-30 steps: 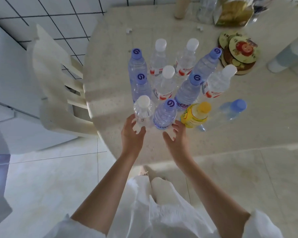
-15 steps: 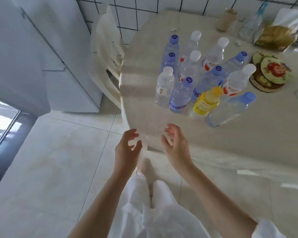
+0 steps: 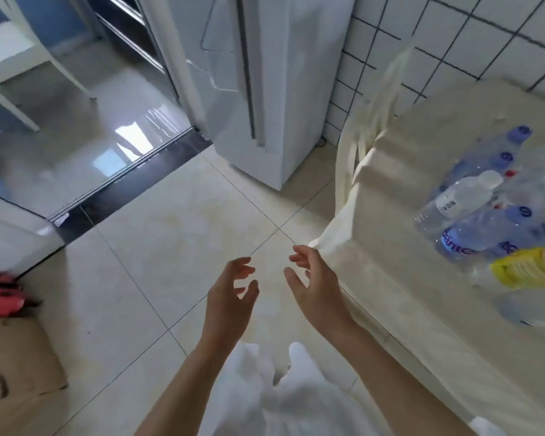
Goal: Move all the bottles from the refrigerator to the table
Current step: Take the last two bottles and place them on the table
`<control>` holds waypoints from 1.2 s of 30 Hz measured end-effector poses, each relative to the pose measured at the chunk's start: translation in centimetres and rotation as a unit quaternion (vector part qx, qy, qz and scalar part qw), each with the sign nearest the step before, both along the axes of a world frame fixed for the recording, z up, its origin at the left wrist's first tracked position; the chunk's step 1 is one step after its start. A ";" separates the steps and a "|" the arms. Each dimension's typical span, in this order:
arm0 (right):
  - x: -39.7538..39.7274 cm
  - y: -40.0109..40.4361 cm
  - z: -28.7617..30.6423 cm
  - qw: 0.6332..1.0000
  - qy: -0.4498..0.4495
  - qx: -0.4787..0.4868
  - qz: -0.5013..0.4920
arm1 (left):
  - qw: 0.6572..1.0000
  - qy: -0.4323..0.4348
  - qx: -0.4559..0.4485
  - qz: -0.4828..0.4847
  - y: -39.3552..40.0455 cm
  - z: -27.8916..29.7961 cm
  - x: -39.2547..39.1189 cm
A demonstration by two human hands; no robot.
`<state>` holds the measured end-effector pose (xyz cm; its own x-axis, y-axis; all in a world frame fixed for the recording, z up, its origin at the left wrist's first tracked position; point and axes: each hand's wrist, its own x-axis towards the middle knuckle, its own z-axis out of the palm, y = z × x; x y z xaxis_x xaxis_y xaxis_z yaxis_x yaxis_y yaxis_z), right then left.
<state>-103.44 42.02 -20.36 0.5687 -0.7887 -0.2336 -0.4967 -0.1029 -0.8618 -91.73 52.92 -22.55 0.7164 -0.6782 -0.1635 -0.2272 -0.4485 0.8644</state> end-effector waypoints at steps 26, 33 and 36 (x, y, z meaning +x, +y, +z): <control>38.6 5.4 0.3 0.991 0.024 0.039 0.128 | 0.988 0.034 0.050 0.145 10.6 -0.5 38.2; 45.9 -1.7 2.0 0.993 -0.030 0.046 0.100 | 0.990 0.025 0.045 0.134 3.4 -0.2 46.5; 49.3 -5.5 3.0 0.995 -0.042 0.035 0.084 | 0.992 0.014 0.045 0.117 -0.2 0.4 50.6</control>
<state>-54.18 36.47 -17.37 0.7102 -0.6649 -0.2313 -0.4042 -0.1161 -0.9073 -41.14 52.75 -22.17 0.8468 -0.4758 -0.2379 -0.0847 -0.5621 0.8227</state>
